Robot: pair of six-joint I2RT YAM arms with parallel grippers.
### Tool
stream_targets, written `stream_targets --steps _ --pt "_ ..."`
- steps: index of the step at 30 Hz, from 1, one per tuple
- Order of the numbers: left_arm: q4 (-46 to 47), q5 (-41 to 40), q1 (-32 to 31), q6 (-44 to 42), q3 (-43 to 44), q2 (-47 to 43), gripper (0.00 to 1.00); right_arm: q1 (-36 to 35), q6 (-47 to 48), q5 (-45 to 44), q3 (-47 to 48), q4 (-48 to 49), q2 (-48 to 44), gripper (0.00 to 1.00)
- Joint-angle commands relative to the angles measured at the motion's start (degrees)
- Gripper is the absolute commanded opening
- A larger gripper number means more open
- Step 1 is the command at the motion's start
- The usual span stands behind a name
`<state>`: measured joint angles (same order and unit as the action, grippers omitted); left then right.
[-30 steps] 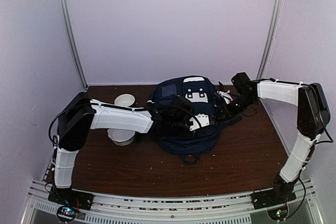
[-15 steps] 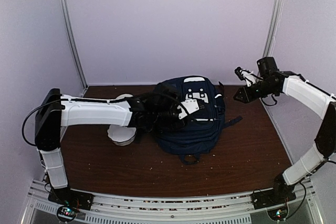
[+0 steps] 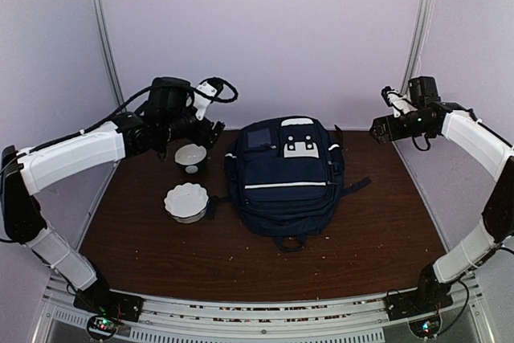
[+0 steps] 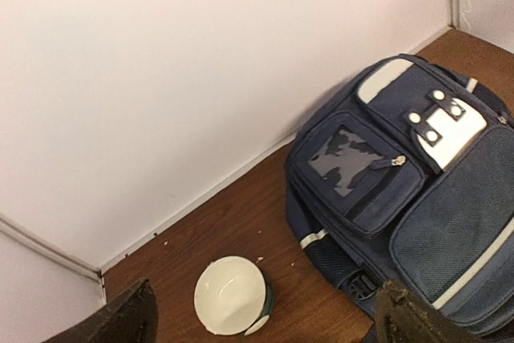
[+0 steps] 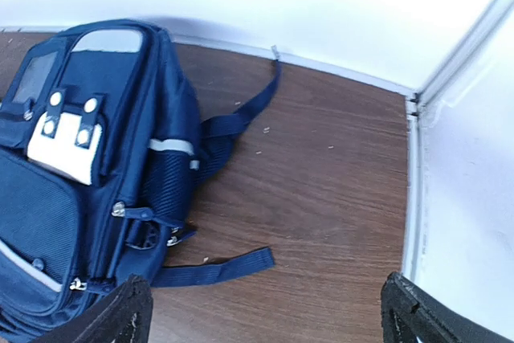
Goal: Pack the student bag
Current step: Reset both arms
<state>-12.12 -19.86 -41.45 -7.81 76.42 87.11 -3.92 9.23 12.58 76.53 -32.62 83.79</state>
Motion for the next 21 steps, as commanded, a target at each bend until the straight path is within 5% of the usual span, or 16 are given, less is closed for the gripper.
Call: stream_targets --steps 1,6,13,21 --pt "-2.62 -7.88 2.56 9.99 -3.29 -4.61 0.98 0.93 -1.23 -2.79 -4.11 7.29 -8.99 1.00" --pt "-7.36 -9.66 8.47 19.68 -6.19 -7.32 0.98 0.76 -7.62 -5.45 -14.67 22.54 -17.43 1.00" --pt "8.54 -22.15 9.03 19.02 -19.33 -14.03 0.98 0.84 -11.25 0.86 -24.46 28.19 -20.70 1.00" --pt "11.72 -22.69 9.05 18.90 -21.27 -16.59 0.98 0.80 -10.43 2.55 -24.90 27.86 -19.03 1.00"
